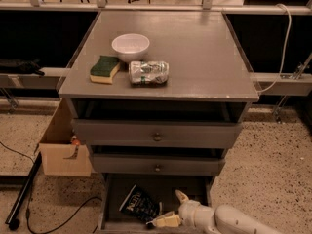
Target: Pick blue chip bag from bottom drawer and place on counter
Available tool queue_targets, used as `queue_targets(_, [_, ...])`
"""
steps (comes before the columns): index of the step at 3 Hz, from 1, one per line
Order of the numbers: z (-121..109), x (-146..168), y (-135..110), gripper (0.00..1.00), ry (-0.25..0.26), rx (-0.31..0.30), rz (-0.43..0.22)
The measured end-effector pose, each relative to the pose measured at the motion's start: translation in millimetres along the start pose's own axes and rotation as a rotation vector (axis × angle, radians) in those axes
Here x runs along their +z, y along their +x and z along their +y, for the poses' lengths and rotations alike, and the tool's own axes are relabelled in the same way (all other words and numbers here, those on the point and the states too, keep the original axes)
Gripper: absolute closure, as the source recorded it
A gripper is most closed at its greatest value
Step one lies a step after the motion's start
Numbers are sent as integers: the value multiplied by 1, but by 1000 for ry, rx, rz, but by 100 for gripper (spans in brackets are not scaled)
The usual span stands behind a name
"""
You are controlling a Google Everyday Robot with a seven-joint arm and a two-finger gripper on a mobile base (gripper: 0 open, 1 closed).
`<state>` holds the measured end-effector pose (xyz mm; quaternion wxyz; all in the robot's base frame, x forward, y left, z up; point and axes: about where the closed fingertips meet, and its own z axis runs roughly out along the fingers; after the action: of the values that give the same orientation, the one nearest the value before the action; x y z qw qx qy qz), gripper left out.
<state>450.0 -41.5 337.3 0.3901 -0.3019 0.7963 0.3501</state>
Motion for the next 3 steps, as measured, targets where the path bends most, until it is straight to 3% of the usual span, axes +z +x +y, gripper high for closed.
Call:
queue_targets(1, [-15, 9, 1, 0, 65, -76, -52])
queue_targets(3, [-12, 15, 2, 0, 59, -96, -54])
